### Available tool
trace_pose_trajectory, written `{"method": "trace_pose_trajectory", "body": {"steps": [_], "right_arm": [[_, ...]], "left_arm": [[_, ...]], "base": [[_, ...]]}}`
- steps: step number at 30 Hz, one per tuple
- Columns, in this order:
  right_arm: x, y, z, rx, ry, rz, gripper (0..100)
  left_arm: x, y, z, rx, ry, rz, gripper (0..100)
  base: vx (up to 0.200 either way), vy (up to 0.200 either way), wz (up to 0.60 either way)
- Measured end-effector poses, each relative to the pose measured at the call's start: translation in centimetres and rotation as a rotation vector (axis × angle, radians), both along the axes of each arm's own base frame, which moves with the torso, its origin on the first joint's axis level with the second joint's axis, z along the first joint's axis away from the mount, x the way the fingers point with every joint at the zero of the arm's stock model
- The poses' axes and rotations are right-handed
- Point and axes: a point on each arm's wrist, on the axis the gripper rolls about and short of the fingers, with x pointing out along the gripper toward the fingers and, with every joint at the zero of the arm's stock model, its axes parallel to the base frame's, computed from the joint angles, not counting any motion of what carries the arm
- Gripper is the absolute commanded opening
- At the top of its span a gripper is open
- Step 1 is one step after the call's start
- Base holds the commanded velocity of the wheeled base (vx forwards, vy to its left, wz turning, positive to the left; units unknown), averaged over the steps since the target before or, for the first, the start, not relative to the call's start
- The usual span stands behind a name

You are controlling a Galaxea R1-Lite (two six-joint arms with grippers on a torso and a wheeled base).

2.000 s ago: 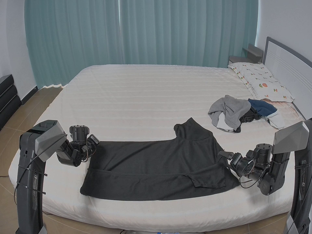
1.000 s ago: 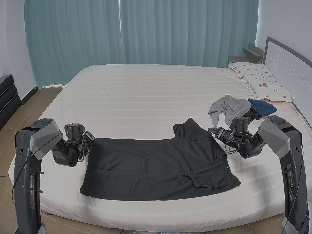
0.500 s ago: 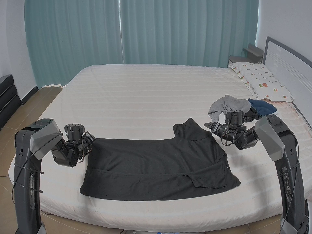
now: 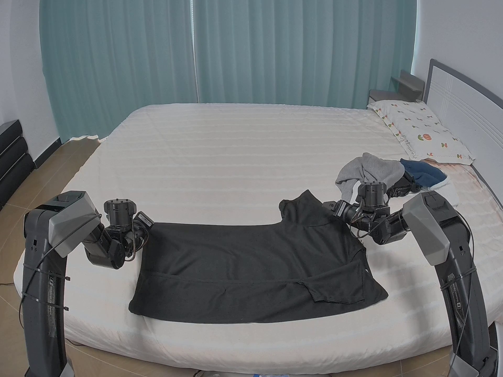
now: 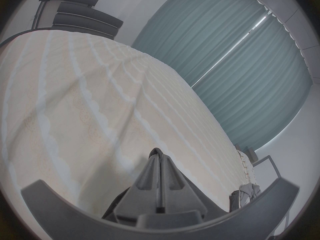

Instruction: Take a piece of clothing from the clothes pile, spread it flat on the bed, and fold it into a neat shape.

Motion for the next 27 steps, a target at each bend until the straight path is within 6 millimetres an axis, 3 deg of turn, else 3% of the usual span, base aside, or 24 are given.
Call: {"method": "trace_pose_trajectory", "body": {"steps": [16,27], "right_arm": [[-0.3,-0.9,-0.5,0.003,0.019,-0.019,0],[-0.9,-3.0,1.7,0.043,-0.011,-0.048,0]], "left_arm": [[0.1,0.0,0.1,-0.005,-0.002,-0.001,0],[0.2,0.3,0.5,-0.001,-0.017,0.008,0]], "base": [[0.000,0.000,0.00],[0.000,0.000,0.00]]}}
